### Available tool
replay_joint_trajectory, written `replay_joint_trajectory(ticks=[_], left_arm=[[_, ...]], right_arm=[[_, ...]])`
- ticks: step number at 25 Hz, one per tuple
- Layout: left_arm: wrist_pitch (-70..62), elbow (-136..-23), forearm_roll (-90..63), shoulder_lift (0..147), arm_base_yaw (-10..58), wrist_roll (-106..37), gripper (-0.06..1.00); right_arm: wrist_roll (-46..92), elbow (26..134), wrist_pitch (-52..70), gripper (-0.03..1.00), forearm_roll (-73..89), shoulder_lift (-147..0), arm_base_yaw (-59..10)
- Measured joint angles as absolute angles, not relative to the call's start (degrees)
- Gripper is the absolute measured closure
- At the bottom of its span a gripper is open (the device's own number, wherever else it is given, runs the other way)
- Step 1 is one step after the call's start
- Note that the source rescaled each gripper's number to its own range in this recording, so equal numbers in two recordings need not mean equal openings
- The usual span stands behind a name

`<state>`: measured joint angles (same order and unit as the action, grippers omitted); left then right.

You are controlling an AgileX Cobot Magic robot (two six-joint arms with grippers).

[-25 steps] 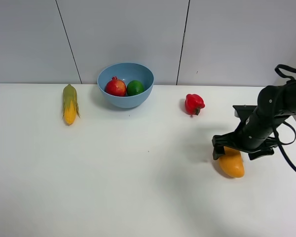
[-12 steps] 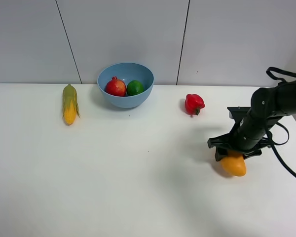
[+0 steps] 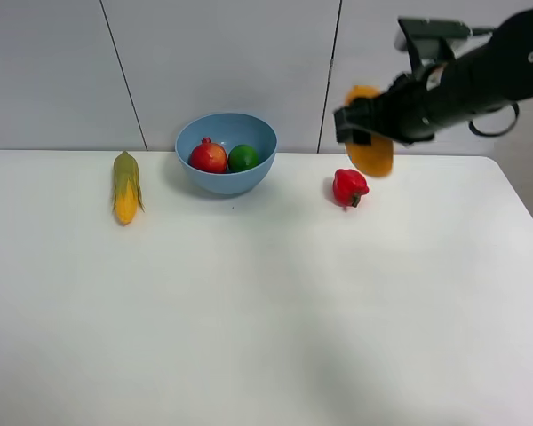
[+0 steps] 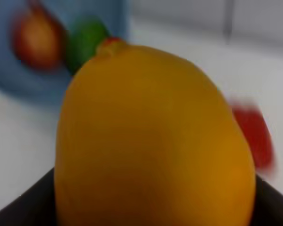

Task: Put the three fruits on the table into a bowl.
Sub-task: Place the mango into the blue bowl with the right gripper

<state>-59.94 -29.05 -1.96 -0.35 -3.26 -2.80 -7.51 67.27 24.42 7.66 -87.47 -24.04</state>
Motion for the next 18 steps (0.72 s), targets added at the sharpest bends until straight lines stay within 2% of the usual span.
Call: replay_joint_trajectory(ticks=[9, 18], left_arm=[[-59.9, -29.0, -2.0, -0.4, -3.3, -2.8, -0.04], [-59.9, -29.0, -2.0, -0.4, -3.3, -2.8, -0.04]], right_arm=[[-7.5, 89.3, 9.5, 0.92, 7.7, -114.1, -30.2], [-7.5, 115.9, 15.6, 0.92, 5.9, -136.5, -32.4]])
